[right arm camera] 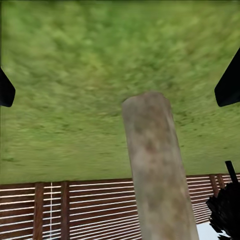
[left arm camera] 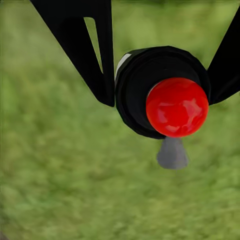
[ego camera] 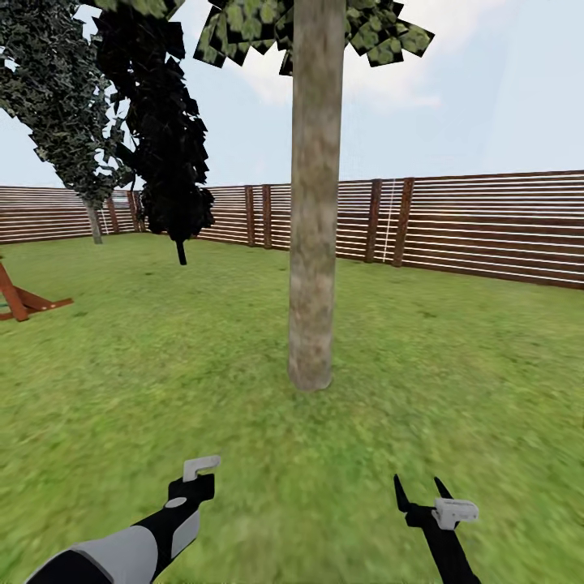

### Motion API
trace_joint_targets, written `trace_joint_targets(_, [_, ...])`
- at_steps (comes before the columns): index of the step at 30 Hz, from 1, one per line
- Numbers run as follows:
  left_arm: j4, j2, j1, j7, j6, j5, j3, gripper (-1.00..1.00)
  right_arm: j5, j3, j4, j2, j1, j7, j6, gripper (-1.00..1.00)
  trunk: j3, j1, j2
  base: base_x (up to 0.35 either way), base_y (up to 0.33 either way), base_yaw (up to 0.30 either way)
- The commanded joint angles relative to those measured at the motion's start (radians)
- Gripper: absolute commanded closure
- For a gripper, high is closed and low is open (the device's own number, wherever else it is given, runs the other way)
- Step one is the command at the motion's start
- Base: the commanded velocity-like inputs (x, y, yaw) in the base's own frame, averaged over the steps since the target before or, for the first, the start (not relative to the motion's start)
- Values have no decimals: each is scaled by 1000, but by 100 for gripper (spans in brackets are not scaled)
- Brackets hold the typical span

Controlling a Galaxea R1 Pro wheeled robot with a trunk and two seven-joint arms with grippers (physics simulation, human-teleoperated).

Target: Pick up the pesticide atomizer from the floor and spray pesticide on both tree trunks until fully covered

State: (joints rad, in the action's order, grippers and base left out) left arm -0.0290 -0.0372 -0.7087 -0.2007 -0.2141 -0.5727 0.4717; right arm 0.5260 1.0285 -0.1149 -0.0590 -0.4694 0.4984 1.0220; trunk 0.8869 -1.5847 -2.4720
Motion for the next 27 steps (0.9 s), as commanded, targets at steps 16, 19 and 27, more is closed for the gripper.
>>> trace_joint_targets(16, [-2, 55, -26, 812, 9, 311, 166, 100, 117, -413, -347, -28, -4, 399, -959, -100, 0, 0, 0, -2, 0, 0])
trace_joint_targets(19, [-2, 69, -77, 1015, 10, 429, 171, 100, 117, -535, -434, -20, -12, 491, -1051, -100, 0, 0, 0, 0, 0, 0])
trace_joint_targets(27, [-129, 72, -111, 1392, 157, 703, 173, 100, 112, -755, -592, 95, -123, 639, -1152, -100, 0, 0, 0, 0, 0, 0])
